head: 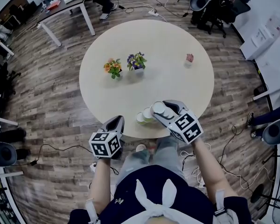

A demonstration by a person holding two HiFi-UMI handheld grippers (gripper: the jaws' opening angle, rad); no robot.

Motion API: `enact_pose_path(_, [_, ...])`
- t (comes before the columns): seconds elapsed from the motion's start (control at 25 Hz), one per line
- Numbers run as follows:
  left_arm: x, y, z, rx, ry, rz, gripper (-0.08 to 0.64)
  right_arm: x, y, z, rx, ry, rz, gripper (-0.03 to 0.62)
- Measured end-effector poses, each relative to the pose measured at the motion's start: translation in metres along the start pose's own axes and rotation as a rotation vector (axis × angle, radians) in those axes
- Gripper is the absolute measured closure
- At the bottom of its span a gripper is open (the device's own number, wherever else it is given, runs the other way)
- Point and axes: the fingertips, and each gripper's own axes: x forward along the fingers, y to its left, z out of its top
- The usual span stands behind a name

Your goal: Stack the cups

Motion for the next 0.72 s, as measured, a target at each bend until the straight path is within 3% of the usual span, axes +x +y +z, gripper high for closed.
enact_pose_path(0.32, [0.0003,0.005,-0.0013,-0.003,0.01,-0.001,0.527,0.0014,0.0011,0.0015,0.004,-0.005,-0.003,0.348])
enact_pose_path(0.72, [0.0047,0.0056,0.0046,0.013,0.015,-0.022,0.528,-0.0019,0.0016,-0.0054,0.075,-0.023,-0.021,0.302])
